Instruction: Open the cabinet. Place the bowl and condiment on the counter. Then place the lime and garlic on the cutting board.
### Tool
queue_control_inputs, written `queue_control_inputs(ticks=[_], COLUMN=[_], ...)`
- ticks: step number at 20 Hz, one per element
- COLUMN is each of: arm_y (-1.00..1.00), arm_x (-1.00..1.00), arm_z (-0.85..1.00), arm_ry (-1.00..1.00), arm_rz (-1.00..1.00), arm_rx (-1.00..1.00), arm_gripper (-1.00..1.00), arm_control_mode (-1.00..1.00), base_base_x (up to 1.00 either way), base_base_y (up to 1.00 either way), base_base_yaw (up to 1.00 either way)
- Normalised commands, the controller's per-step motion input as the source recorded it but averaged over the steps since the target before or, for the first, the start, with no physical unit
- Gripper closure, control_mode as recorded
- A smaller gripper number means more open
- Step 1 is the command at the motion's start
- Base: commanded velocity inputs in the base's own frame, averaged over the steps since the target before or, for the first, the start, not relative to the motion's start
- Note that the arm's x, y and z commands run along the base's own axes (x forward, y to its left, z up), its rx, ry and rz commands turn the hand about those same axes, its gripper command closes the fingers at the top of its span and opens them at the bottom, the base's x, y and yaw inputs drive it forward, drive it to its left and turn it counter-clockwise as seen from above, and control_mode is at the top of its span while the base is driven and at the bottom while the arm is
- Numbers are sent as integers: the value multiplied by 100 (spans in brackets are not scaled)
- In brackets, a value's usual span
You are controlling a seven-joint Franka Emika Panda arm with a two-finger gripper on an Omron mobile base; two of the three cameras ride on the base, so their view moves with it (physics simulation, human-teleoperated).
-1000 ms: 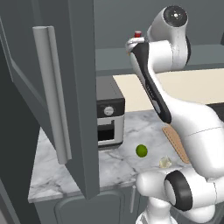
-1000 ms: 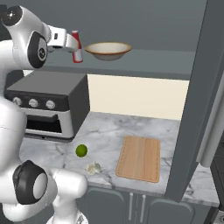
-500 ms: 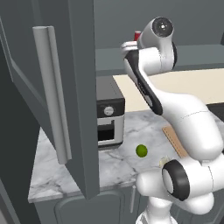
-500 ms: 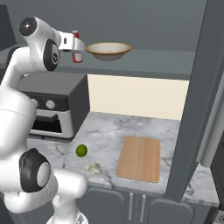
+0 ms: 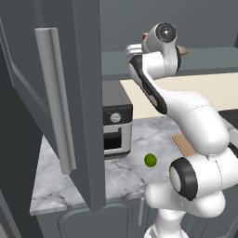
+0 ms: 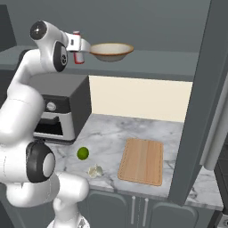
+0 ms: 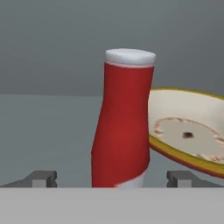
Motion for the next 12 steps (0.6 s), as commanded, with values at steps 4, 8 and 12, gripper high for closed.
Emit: queue_control_inputs(ticks=[4,8,12], arm_y=[0,0,-1], arm_x=[28,31,17], arm_z=[0,-1,-1], arm_ry=[0,0,0], arm_rz=[0,0,0], arm_rx=[0,0,0], arm_gripper=[-100,-100,-100], arm_control_mode=[-100,-100,-100], base_base_x=[0,0,0], base_base_y=[0,0,0], base_base_yaw=[0,0,0])
